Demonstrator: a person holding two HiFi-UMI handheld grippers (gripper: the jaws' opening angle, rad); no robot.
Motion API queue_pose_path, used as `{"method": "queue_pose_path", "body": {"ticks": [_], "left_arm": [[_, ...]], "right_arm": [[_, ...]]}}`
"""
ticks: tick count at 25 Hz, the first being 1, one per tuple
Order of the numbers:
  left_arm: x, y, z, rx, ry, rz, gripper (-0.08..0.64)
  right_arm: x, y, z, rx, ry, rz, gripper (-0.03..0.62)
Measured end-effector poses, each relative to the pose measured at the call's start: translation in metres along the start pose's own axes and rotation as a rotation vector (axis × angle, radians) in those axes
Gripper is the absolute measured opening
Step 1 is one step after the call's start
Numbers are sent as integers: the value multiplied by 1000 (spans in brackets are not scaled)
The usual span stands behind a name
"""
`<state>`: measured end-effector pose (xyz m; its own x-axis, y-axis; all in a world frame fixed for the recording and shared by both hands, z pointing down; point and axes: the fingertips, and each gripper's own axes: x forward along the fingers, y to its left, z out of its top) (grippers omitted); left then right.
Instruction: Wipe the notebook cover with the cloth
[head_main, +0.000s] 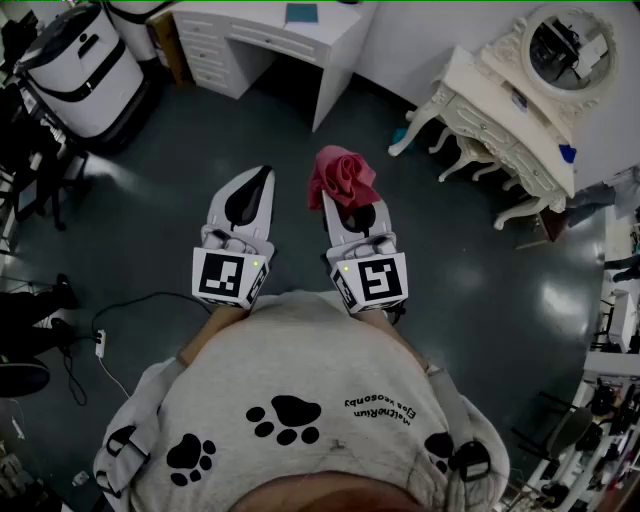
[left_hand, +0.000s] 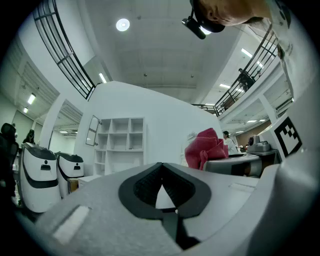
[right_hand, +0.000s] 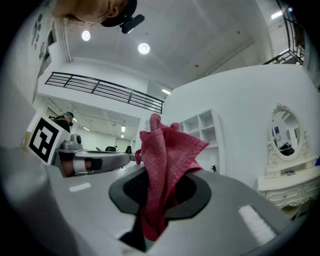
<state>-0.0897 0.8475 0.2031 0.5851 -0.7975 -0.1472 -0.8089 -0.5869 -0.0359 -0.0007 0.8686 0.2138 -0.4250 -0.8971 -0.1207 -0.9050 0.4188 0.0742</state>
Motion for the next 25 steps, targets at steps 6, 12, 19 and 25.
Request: {"method": "queue_pose_path", "body": {"ticks": [6, 12, 19, 25], "left_arm": [[18, 5, -2, 11, -7, 15, -9], [39, 8, -9, 11, -14, 22, -9], [52, 19, -14, 8, -4, 33, -9], [63, 37, -22, 7, 13, 38, -9]], "right_arm": [[13, -14, 0, -1, 4, 16, 63], [28, -30, -5, 4, -8, 32, 63], [49, -33, -7, -5, -20, 56, 64], [71, -29, -14, 13, -17, 74, 64]]}}
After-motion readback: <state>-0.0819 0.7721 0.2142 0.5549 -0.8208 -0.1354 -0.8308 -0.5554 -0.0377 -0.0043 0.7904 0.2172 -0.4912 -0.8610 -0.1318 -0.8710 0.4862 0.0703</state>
